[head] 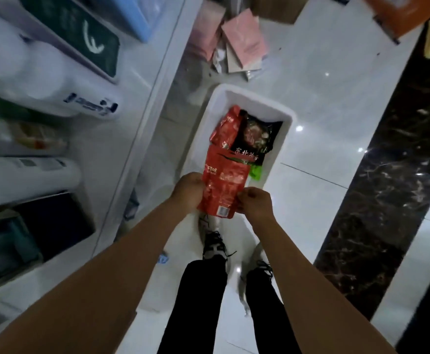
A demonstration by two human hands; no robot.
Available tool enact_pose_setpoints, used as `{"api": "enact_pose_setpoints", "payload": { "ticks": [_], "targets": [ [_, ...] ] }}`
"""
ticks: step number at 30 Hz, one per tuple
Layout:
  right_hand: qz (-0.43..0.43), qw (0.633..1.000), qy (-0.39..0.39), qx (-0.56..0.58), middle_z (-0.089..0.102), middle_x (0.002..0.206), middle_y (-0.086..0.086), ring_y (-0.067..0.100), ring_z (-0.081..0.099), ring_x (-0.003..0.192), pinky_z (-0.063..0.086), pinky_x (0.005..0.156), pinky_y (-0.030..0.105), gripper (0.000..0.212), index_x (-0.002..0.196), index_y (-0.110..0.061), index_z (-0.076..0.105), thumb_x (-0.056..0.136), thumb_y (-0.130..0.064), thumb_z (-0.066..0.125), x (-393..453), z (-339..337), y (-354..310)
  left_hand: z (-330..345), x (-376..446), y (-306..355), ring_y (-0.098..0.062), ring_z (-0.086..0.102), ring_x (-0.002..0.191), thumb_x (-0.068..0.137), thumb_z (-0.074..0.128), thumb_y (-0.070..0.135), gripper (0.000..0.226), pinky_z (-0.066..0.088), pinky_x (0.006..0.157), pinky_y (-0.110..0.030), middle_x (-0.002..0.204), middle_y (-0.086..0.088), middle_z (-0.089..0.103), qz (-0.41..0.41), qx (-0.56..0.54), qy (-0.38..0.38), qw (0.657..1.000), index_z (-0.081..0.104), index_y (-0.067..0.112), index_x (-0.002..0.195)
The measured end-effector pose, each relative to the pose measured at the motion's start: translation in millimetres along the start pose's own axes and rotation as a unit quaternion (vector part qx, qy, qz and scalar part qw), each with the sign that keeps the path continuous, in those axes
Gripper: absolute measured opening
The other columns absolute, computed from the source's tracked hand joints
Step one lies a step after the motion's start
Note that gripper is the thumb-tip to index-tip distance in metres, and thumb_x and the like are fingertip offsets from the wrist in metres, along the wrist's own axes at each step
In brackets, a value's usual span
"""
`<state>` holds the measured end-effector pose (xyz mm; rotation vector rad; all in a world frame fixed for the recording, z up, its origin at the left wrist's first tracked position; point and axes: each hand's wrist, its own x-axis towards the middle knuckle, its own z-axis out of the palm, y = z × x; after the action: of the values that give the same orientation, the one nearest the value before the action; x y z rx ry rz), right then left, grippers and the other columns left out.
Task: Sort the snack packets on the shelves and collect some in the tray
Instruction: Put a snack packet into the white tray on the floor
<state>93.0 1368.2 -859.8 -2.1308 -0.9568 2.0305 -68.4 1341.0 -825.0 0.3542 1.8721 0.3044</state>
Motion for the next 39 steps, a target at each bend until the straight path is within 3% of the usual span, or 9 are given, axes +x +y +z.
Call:
{"api": "enact_pose_setpoints", "payload": {
  "ticks": [5, 7, 9, 13, 17, 20, 25, 31, 39],
  "targets": [
    [0.028, 0.999, -0.014, -0.005, 0.067, 0.076, 0.018, 0.036, 0.067, 0.075, 0.058, 0.079, 0.054, 0.024, 0.072, -0.005, 0.066, 0.091, 0.002, 0.054, 76, 33, 15, -6, 80, -22, -0.037, 0.065, 0.095, 0.09, 0.052, 0.015, 0.016, 0.051, 0.087, -0.045, 0.1, -0.022, 0.068, -0.029, 0.036, -0.001, 0.999, 0.061, 0.016, 0.077],
    [0.038, 0.998, -0.025, -0.037, 0.065, 0.095, 0.02, 0.032, 0.064, 0.087, 0.054, 0.089, 0.049, 0.018, 0.106, 0.003, 0.066, 0.092, -0.005, 0.057, 97, 46, 18, -7, 100, -25, -0.039, 0.058, 0.113, 0.093, 0.047, 0.011, 0.018, 0.048, 0.091, -0.04, 0.121, -0.02, 0.062, -0.028, 0.069, 0.016, 0.997, 0.063, 0.015, 0.101],
    [0.028, 0.983, -0.026, -0.179, 0.059, 0.122, 0.022, 0.034, 0.057, 0.114, 0.043, 0.098, 0.039, 0.045, 0.132, 0.005, 0.05, 0.095, -0.019, 0.058, 110, 53, 18, -8, 112, -22, -0.034, 0.05, 0.125, 0.097, 0.041, 0.007, 0.04, 0.043, 0.098, -0.035, 0.14, -0.017, 0.05, -0.031, 0.122, 0.041, 0.991, 0.049, 0.008, 0.136],
    [-0.011, 0.941, -0.017, -0.339, 0.057, 0.132, 0.019, 0.035, 0.053, 0.123, 0.043, 0.095, 0.034, 0.032, 0.125, -0.003, 0.05, 0.095, -0.013, 0.049, 99, 51, 2, -3, 106, -15, -0.033, 0.044, 0.131, 0.099, 0.039, 0.011, 0.05, 0.04, 0.103, -0.033, 0.15, -0.018, 0.038, -0.022, 0.212, 0.033, 0.977, 0.03, 0.006, 0.149],
    [-0.082, 0.909, -0.018, -0.408, 0.059, 0.128, 0.015, 0.034, 0.056, 0.119, 0.046, 0.096, 0.037, 0.038, 0.128, -0.009, 0.051, 0.09, -0.007, 0.049, 69, 37, -21, 11, 67, 15, -0.033, 0.045, 0.13, 0.1, 0.041, 0.013, 0.045, 0.037, 0.103, -0.034, 0.147, -0.019, 0.041, 0.019, 0.236, 0.028, 0.971, 0.035, 0.003, 0.144],
    [-0.146, 0.862, -0.019, -0.486, 0.058, 0.125, 0.015, 0.034, 0.055, 0.117, 0.045, 0.097, 0.039, 0.041, 0.129, -0.009, 0.05, 0.088, -0.003, 0.049, 29, 11, -47, 18, 22, 43, -0.033, 0.051, 0.123, 0.098, 0.041, 0.021, 0.035, 0.04, 0.104, -0.035, 0.133, -0.017, 0.054, 0.069, 0.231, 0.018, 0.97, 0.049, 0.009, 0.131],
    [-0.28, 0.78, 0.006, -0.56, 0.059, 0.124, 0.016, 0.036, 0.054, 0.114, 0.041, 0.092, 0.038, 0.045, 0.129, -0.008, 0.053, 0.085, -0.001, 0.049, -70, -49, -95, 13, -51, 70, -0.023, 0.063, 0.09, 0.09, 0.045, 0.026, 0.016, 0.055, 0.08, -0.042, 0.102, -0.004, 0.064, 0.179, 0.291, 0.057, 0.938, 0.055, 0.023, 0.102],
    [-0.354, 0.759, 0.035, -0.545, 0.059, 0.13, 0.013, 0.035, 0.052, 0.12, 0.038, 0.104, 0.042, 0.054, 0.133, -0.009, 0.054, 0.08, 0.0, 0.053, -205, -119, -141, 2, -226, 125, -0.029, 0.046, 0.128, 0.09, 0.05, 0.016, 0.057, 0.044, 0.102, -0.042, 0.146, -0.011, 0.039, 0.242, 0.319, 0.085, 0.912, 0.034, 0.015, 0.145],
    [-0.508, 0.724, 0.079, -0.459, 0.062, 0.13, 0.01, 0.032, 0.054, 0.124, 0.036, 0.11, 0.047, 0.051, 0.131, -0.012, 0.059, 0.081, -0.007, 0.065, -421, -172, -152, -16, -486, 141, -0.028, 0.031, 0.142, 0.09, 0.047, 0.023, 0.059, 0.026, 0.115, -0.036, 0.154, -0.013, 0.033, 0.368, 0.255, 0.174, 0.877, 0.036, 0.008, 0.146]
  ]
}}
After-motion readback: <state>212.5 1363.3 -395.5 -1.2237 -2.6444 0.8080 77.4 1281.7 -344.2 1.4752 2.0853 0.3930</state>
